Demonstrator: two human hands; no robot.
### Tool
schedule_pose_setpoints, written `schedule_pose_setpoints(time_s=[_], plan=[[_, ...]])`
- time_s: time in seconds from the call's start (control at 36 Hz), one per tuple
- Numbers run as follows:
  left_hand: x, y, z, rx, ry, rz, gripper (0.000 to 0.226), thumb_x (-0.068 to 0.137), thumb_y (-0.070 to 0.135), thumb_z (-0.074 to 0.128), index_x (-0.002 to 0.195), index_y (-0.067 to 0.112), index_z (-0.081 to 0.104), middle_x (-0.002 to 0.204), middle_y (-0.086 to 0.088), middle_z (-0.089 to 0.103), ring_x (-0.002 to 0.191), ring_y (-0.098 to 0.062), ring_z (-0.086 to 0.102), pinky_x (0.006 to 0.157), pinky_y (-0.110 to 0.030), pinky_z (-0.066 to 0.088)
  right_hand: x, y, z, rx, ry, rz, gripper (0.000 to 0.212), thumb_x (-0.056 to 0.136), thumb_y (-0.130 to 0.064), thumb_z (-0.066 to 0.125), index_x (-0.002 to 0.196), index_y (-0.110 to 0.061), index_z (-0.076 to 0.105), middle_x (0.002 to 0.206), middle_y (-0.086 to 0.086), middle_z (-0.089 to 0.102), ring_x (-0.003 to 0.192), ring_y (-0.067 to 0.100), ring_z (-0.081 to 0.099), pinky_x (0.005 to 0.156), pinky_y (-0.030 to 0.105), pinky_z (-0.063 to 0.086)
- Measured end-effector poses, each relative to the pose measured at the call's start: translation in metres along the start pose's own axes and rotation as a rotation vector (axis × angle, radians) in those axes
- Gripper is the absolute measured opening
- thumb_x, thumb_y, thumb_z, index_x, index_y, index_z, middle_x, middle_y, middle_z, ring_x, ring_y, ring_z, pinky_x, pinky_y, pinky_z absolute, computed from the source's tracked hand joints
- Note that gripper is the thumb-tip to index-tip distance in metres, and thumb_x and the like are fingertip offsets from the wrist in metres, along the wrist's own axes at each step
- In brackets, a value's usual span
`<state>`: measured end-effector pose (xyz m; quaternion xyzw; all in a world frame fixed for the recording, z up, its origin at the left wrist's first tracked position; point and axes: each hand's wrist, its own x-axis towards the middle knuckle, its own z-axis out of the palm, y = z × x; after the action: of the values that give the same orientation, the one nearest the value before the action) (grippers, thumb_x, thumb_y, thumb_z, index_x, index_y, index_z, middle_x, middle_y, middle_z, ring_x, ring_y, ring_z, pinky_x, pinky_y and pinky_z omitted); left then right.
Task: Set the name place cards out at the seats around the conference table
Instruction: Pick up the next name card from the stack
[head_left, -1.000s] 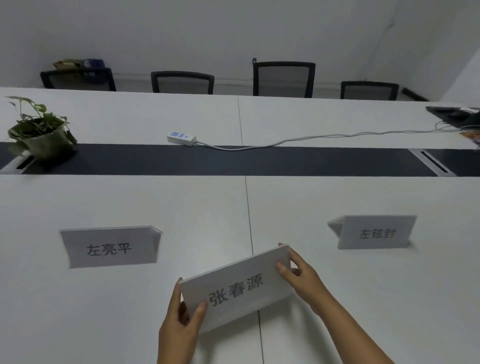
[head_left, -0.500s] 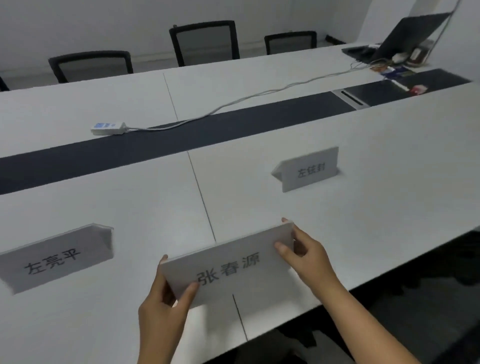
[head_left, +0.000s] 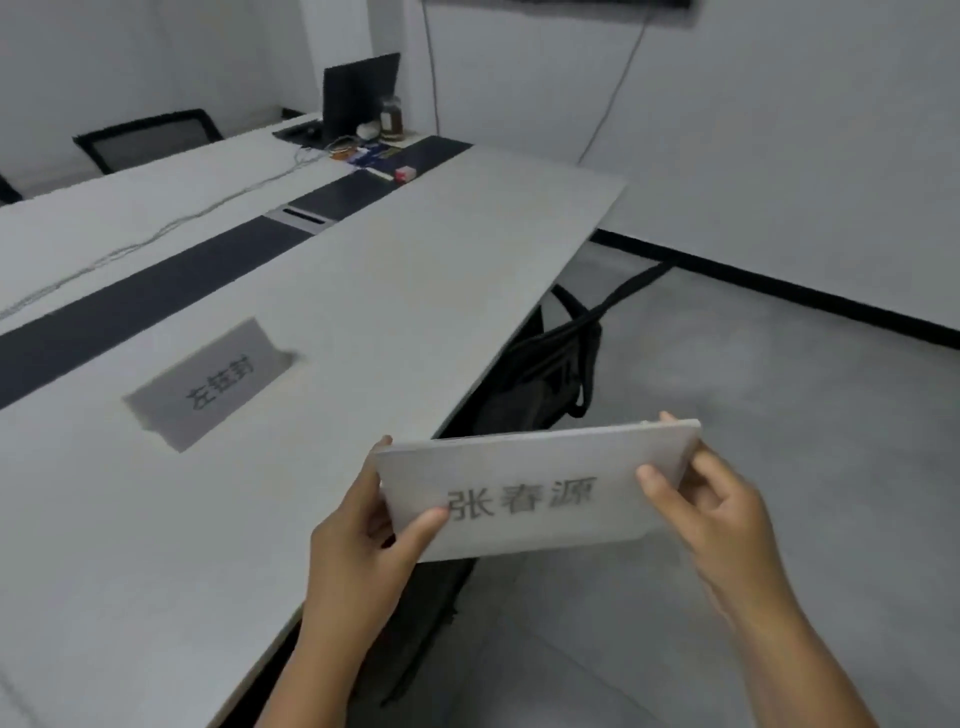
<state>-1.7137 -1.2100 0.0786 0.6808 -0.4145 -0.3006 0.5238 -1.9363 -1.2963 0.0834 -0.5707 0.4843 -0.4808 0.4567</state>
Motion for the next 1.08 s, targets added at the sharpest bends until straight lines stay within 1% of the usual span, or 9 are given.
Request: schedule_pose_setpoints(time_s=[0.11,0.19,0.25,0.33,0.47,0.64,0.72,0.94,1.08], plan=[[0.0,0.017,0.096,0.033,-0.221,-0.009,0.062,0.07,0.019,0.074,0.098,0.061,0.039,0.078,0.027,0.068,0.078,0.014,0.061,0.064,-0.012,0.052,-0.001,0.028,-0.102,-0.024,0.148,0.091,0.038,0.078,-0.005,0.063,0.1,-0.035,0.058,0.071,-0.027,0.07,0.069,-0.008,0.063,0.063,0.008,0.05],[-0.005,0.021,0.157,0.024,-0.361,-0.041,0.06,0.068,0.013,0.075,0.096,0.055,0.045,0.084,0.036,0.064,0.076,0.01,0.063,0.061,-0.009,0.05,-0.01,0.05,-0.163,-0.07,0.245,0.182,0.019,0.074,-0.023,0.068,0.091,-0.032,0.065,0.075,-0.021,0.073,0.072,-0.001,0.066,0.069,0.018,0.054],[-0.007,0.022,0.191,0.031,-0.438,-0.067,0.057,0.067,0.006,0.075,0.093,0.05,0.048,0.079,0.033,0.066,0.074,0.009,0.064,0.057,-0.005,0.048,-0.013,0.064,-0.192,-0.084,0.278,0.241,0.02,0.07,-0.038,0.07,0.088,-0.028,0.069,0.084,-0.011,0.075,0.078,0.004,0.067,0.076,0.025,0.054],[-0.001,0.027,0.23,0.069,-0.506,-0.085,0.054,0.068,0.003,0.074,0.087,0.049,0.052,0.075,0.028,0.069,0.073,0.005,0.066,0.059,-0.008,0.05,-0.005,0.083,-0.224,-0.048,0.299,0.326,0.029,0.07,-0.029,0.073,0.098,-0.021,0.068,0.094,0.002,0.075,0.084,0.012,0.067,0.08,0.033,0.054],[0.039,0.036,0.285,0.108,-0.525,-0.076,0.052,0.07,0.005,0.072,0.083,0.051,0.052,0.071,0.033,0.067,0.068,0.011,0.063,0.056,-0.006,0.049,0.046,0.109,-0.252,-0.005,0.305,0.366,0.02,0.08,-0.006,0.063,0.096,-0.018,0.067,0.085,-0.01,0.075,0.081,0.008,0.067,0.07,0.016,0.052],[0.124,0.036,0.355,0.102,-0.517,-0.073,0.06,0.072,0.003,0.069,0.078,0.061,0.054,0.071,0.037,0.065,0.071,0.013,0.062,0.056,-0.004,0.047,0.15,0.145,-0.272,-0.012,0.29,0.345,0.021,0.081,-0.005,0.062,0.095,-0.02,0.067,0.082,-0.014,0.074,0.079,0.006,0.067,0.069,0.015,0.051],[0.173,0.035,0.395,0.086,-0.543,-0.072,0.056,0.073,0.002,0.069,0.086,0.052,0.047,0.072,0.038,0.065,0.073,0.013,0.062,0.056,-0.004,0.047,0.206,0.164,-0.286,-0.009,0.31,0.351,0.025,0.08,-0.005,0.062,0.101,-0.017,0.065,0.08,-0.015,0.074,0.08,0.007,0.066,0.069,0.014,0.051],[0.326,0.073,0.496,0.149,-0.611,-0.016,0.05,0.071,0.011,0.072,0.092,0.049,0.048,0.08,0.03,0.067,0.075,0.007,0.065,0.064,-0.01,0.052,0.371,0.18,-0.327,-0.03,0.384,0.348,0.033,0.08,0.003,0.059,0.109,-0.012,0.059,0.066,-0.03,0.068,0.065,-0.014,0.059,0.062,0.001,0.044],[0.404,0.085,0.559,0.136,-0.589,-0.045,0.06,0.069,0.007,0.074,0.082,0.062,0.053,0.073,0.032,0.067,0.07,0.01,0.063,0.061,-0.005,0.048,0.471,0.188,-0.35,-0.054,0.363,0.366,0.031,0.078,-0.004,0.066,0.109,-0.007,0.063,0.068,-0.021,0.071,0.071,-0.003,0.063,0.063,0.006,0.047]])
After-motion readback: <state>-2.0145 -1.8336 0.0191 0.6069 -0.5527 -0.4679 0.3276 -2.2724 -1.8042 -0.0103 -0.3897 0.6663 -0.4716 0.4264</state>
